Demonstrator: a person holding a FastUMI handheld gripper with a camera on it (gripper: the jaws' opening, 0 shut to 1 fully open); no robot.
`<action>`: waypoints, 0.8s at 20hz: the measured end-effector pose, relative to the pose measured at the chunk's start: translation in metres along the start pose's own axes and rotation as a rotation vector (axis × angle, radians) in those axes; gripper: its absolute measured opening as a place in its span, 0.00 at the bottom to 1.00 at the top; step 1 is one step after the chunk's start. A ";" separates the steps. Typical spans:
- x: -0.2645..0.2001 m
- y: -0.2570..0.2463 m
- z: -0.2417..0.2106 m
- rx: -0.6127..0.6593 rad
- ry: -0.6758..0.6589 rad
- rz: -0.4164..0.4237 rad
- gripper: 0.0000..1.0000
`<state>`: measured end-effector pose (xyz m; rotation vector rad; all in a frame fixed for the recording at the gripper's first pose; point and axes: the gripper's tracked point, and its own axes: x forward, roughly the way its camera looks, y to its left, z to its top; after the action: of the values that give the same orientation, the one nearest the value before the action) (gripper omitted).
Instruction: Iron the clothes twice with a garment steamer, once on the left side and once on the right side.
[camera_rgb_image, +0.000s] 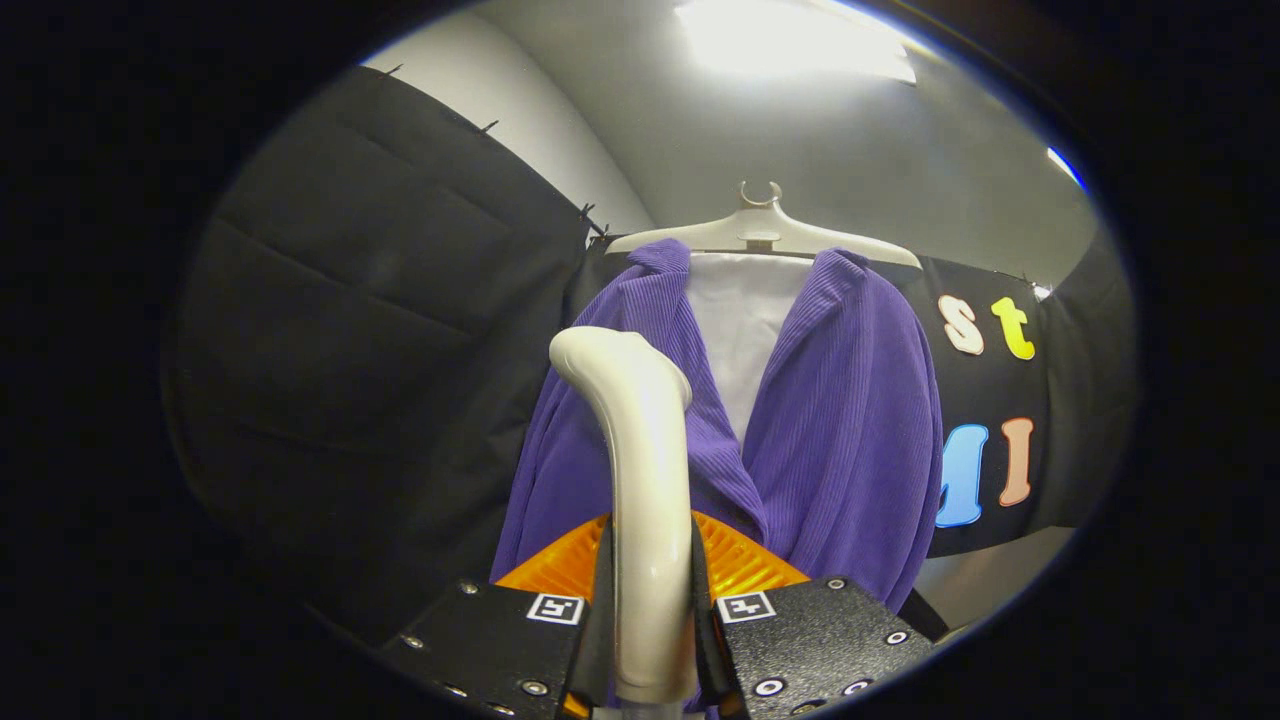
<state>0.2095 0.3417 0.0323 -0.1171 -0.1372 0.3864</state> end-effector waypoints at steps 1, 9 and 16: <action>-0.003 0.000 -0.006 -0.003 0.009 0.001 0.34; -0.030 0.005 -0.051 -0.025 0.089 0.020 0.34; -0.047 0.012 -0.099 -0.028 0.187 0.028 0.34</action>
<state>0.1772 0.3260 -0.0724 -0.1821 0.0439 0.3993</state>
